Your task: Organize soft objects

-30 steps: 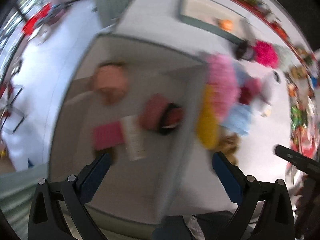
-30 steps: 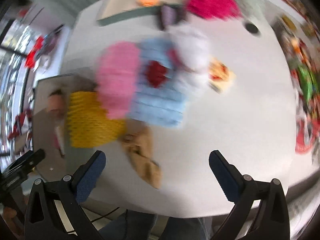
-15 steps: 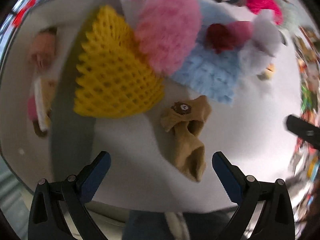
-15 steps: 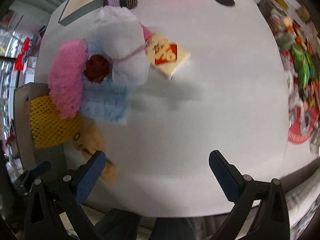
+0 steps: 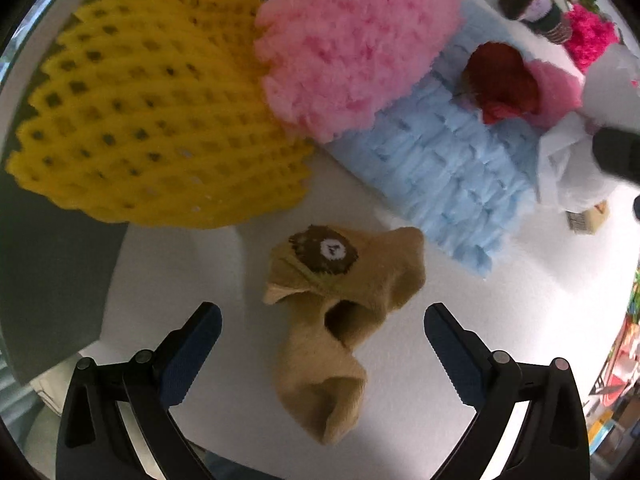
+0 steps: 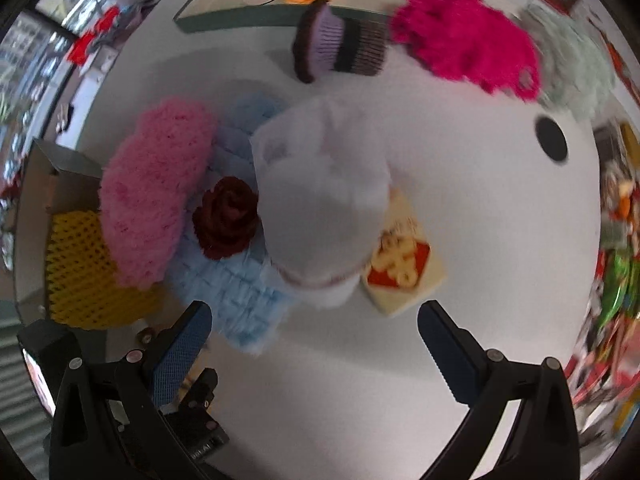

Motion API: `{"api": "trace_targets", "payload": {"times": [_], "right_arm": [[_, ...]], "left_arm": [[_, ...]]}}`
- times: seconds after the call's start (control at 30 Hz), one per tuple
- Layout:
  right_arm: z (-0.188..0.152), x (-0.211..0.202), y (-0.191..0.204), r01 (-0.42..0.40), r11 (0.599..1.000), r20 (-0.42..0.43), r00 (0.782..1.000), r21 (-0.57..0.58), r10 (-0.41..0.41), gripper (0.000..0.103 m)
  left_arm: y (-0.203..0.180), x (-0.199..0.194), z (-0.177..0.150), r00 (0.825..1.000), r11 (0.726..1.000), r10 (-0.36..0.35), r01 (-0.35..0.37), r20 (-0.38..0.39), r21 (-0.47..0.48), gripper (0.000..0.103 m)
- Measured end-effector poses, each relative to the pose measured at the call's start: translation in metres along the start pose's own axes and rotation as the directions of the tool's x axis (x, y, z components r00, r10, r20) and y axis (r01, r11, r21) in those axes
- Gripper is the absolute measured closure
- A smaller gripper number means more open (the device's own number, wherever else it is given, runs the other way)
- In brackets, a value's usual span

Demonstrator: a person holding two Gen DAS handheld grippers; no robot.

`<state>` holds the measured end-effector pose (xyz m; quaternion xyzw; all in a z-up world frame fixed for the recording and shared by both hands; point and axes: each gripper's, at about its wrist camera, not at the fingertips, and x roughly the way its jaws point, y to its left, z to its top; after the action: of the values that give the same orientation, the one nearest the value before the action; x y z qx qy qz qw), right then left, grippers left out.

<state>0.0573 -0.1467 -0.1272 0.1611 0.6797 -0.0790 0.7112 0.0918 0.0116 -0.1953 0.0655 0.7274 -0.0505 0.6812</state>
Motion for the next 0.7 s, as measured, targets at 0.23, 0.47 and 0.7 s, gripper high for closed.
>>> {"api": "trace_targets", "payload": {"times": [0.23,0.47,0.7], "right_arm": [[0.02,0.015,0.011,0.011,0.999,0.012,1.0,-0.043,-0.011,0.01],[0.03,0.018,0.002,-0.05,0.999,-0.023,0.998,0.005,0.05,0.052],[0.006,-0.021,-0.007,-0.108,0.994,0.0,0.994,-0.03,0.108,0.052]], "left_arm": [[0.005,0.009,-0.001,1.0,0.999,-0.017,0.017,-0.005,-0.043,0.0],[0.0,0.015,0.014,0.997,1.0,-0.002,0.002,-0.071,0.008,0.005],[-0.007,-0.004,0.008,0.998,0.991,-0.015,0.022,-0.055,0.132,0.068]]}}
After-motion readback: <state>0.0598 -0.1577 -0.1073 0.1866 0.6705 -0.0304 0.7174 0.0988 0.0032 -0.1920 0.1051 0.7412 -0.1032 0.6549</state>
